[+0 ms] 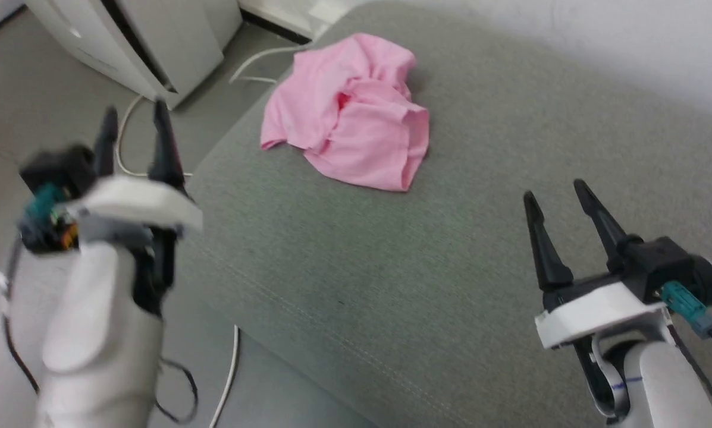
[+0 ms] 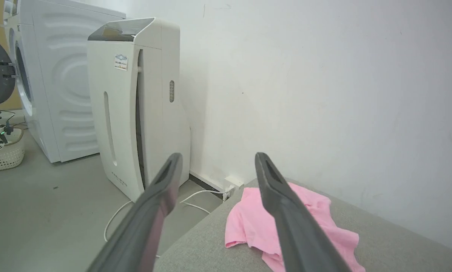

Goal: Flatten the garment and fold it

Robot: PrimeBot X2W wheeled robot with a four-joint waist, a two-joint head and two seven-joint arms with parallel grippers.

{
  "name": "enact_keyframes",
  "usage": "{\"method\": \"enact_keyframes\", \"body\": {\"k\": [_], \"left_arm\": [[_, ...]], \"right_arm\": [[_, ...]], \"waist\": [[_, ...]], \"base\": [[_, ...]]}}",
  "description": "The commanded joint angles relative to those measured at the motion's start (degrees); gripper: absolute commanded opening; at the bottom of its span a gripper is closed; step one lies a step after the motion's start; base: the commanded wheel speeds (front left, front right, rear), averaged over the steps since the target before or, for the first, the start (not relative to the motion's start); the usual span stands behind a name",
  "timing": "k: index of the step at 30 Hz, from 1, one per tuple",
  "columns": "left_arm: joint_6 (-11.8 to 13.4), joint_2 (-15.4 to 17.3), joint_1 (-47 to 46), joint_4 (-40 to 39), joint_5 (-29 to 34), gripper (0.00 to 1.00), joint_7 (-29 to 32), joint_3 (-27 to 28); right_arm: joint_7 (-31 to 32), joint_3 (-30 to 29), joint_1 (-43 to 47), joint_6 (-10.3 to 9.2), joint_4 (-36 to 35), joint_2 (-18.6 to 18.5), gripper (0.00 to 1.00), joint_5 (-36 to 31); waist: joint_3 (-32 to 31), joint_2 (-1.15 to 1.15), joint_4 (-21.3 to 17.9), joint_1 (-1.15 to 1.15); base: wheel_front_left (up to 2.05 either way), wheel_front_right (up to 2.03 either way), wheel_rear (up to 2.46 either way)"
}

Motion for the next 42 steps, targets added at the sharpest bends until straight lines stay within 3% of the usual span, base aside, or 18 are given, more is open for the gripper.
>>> {"method": "enact_keyframes", "body": {"k": [1,6,14,22,32,33,34,38,42], "left_arm": [[-0.5,0.6,-1.8,0.8,-0.4,1.00,0.4,0.3],[-2.8,4.0,-12.3,5.7,-4.2,1.00,4.6,3.3],[-4.3,10.7,-24.3,14.3,-5.3,1.00,17.8,2.8],[-2.1,15.7,-25.1,17.2,-9.2,1.00,30.2,6.1],[2.1,15.4,-20.2,17.2,-13.2,1.00,43.8,7.1],[2.2,15.4,-19.4,16.6,-13.3,0.43,44.7,7.0],[2.4,15.6,-18.7,15.8,-13.1,0.01,44.9,6.8],[4.0,17.5,-16.2,11.5,-9.9,0.00,39.5,6.6],[6.0,18.9,-15.6,7.2,-4.7,0.00,27.5,6.6]], "right_arm": [[0.1,0.2,-0.9,-0.11,-0.4,0.0,1.00,-0.4],[0.5,0.9,-4.2,-0.11,-1.9,0.0,1.00,-1.9],[-0.4,2.7,-8.7,-0.11,-2.8,0.0,1.00,-1.6],[-2.1,3.0,-10.0,-0.11,-3.0,0.0,1.00,-0.4],[-4.4,3.9,-10.5,-0.11,-0.2,0.0,1.00,1.1],[-4.5,3.9,-10.5,-0.11,0.2,0.0,1.00,1.2],[-4.6,3.9,-10.4,-0.11,0.8,0.0,1.00,1.3],[-5.3,3.4,-9.8,-0.11,2.8,0.0,1.00,1.4],[-5.9,2.4,-7.9,-0.11,5.0,0.0,1.00,2.2]], "waist": [[10.4,0.00,-9.4,-0.01],[17.5,0.00,-15.7,-0.01],[25.3,0.00,-24.7,-0.01],[30.7,0.00,-31.4,-0.01],[29.3,0.00,-32.4,-0.01],[28.4,0.00,-32.2,-0.01],[27.4,0.00,-32.0,-0.01],[22.0,0.00,-30.8,-0.01],[15.1,0.00,-29.2,-0.01]], "base": [[0.00,0.00,0.00],[0.00,0.00,0.00],[0.00,0.00,0.00],[0.00,0.00,0.00],[0.00,0.00,0.00],[0.00,0.00,0.00],[0.00,0.00,0.00],[0.00,0.00,0.00],[0.00,0.00,0.00]]}}
